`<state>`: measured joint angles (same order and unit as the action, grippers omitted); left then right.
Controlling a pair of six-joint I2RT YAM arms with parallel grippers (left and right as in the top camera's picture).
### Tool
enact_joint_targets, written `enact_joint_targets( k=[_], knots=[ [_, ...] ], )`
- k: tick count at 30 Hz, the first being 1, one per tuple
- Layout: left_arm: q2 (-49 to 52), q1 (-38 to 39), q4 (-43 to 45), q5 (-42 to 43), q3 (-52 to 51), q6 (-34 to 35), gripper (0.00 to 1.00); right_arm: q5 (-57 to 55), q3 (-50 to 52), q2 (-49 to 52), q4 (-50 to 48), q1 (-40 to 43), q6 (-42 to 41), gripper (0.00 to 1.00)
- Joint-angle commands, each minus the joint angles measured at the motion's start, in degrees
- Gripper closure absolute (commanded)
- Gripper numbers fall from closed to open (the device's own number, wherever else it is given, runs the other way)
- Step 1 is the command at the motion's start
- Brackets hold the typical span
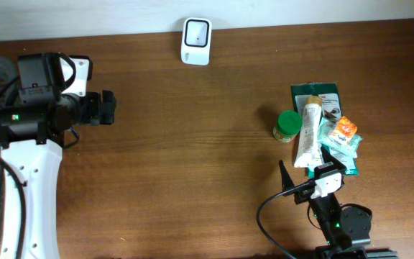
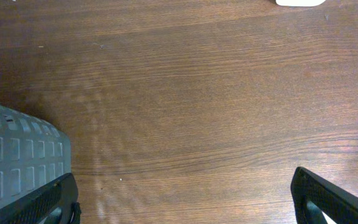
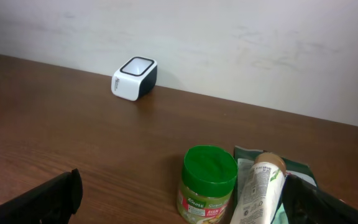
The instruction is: Scan the item barcode
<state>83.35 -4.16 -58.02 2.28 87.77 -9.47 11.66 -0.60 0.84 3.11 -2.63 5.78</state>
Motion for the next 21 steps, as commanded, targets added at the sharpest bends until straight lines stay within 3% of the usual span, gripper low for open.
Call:
enact_joint_targets(
  k=[1, 9, 17, 21],
  knots=[
    [-0.1, -0.2, 0.0, -0.2, 0.5, -0.9, 0.01, -0.3, 0.3, -0.6, 0.3, -0.4, -0.2, 0.02],
    [-0.6, -0.2, 0.0, -0.2, 0.5, -0.9, 0.01, -0.3, 0.3, -0.6, 0.3, -0.4, -0.2, 0.02],
    [-8.2, -0.2, 0.4, -0.2, 0.5, -0.9, 0.01, -0.3, 0.3, -0.6, 0.3, -0.4, -0.2, 0.02],
    [-13.5, -0.2, 6.9, -0.2, -0.5, -0.9, 0.01, -0.3, 0.3, -0.6, 0.3, -0.4, -0.2, 0.02]
  ],
)
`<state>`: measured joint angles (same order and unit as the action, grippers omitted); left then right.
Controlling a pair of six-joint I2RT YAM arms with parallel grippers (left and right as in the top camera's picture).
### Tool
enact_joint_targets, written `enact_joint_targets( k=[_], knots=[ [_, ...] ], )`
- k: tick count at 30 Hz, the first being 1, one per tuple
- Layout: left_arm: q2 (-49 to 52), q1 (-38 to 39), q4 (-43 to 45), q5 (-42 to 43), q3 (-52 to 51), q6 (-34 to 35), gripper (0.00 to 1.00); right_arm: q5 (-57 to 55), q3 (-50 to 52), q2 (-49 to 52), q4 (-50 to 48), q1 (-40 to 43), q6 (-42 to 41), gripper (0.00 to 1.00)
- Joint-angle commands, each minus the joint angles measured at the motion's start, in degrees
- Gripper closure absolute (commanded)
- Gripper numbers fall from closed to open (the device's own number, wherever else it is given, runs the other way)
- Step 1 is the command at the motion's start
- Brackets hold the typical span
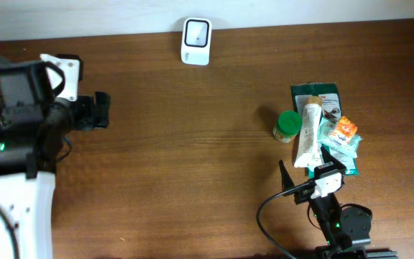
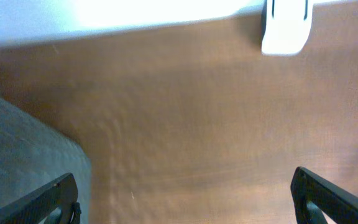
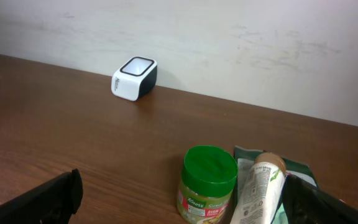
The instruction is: Scan the item barcode
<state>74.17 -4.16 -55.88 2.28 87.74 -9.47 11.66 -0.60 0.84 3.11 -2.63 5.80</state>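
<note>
The white barcode scanner (image 1: 195, 32) stands at the table's far edge, also seen in the left wrist view as scanner (image 2: 286, 28) and in the right wrist view as scanner (image 3: 134, 78). At the right lies a heap of items: a green-lidded jar (image 1: 287, 126), jar (image 3: 209, 184), a white tube (image 1: 310, 134), tube (image 3: 257, 190), a dark green pouch (image 1: 322, 96) and an orange packet (image 1: 345, 129). My left gripper (image 1: 100, 110) hangs open at the far left, empty; its fingers (image 2: 319, 196) frame bare wood. My right gripper (image 1: 305, 175) sits open just in front of the heap.
A grey perforated bin (image 2: 23, 155) stands at the left edge under my left arm. A black cable (image 1: 268, 216) loops beside the right arm's base. The pale wall (image 3: 229, 43) runs behind the scanner.
My left arm has shifted back and to the left and tilted up, so its camera now takes in the scanner and the wall. The right arm and the items have not moved.
</note>
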Motion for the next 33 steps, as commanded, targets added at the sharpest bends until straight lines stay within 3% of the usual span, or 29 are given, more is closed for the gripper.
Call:
enact_joint_targets(
  k=[1, 5, 10, 18, 24, 33],
  knots=[
    [-5.6, -0.2, 7.0, -0.2, -1.4, -0.9, 0.01, -0.3, 0.3, -0.6, 0.3, -0.4, -0.2, 0.01],
    [-14.3, -0.2, 21.3, -0.2, -12.2, -0.9, 0.01, -0.3, 0.3, -0.6, 0.3, -0.4, -0.2, 0.02],
    [-27.5, -0.2, 43.6, 1.2, -33.7, -0.9, 0.01, -0.3, 0.3, -0.6, 0.3, -0.4, -0.2, 0.02],
    [-49.4, -0.2, 67.6, 2.9, -64.4, -0.9, 0.01, -0.3, 0.3, -0.6, 0.3, -0.4, -0.2, 0.02],
    [-65.1, -0.2, 74.9, 2.8, -79.1, -0.9, 0.01, -0.3, 0.3, -0.6, 0.3, -0.4, -0.2, 0.02],
    [-73.9, -0.2, 74.2, 2.8, -86.9, -0.9, 0.01, -0.3, 0.3, -0.6, 0.3, -0.4, -0.2, 0.02]
  ],
)
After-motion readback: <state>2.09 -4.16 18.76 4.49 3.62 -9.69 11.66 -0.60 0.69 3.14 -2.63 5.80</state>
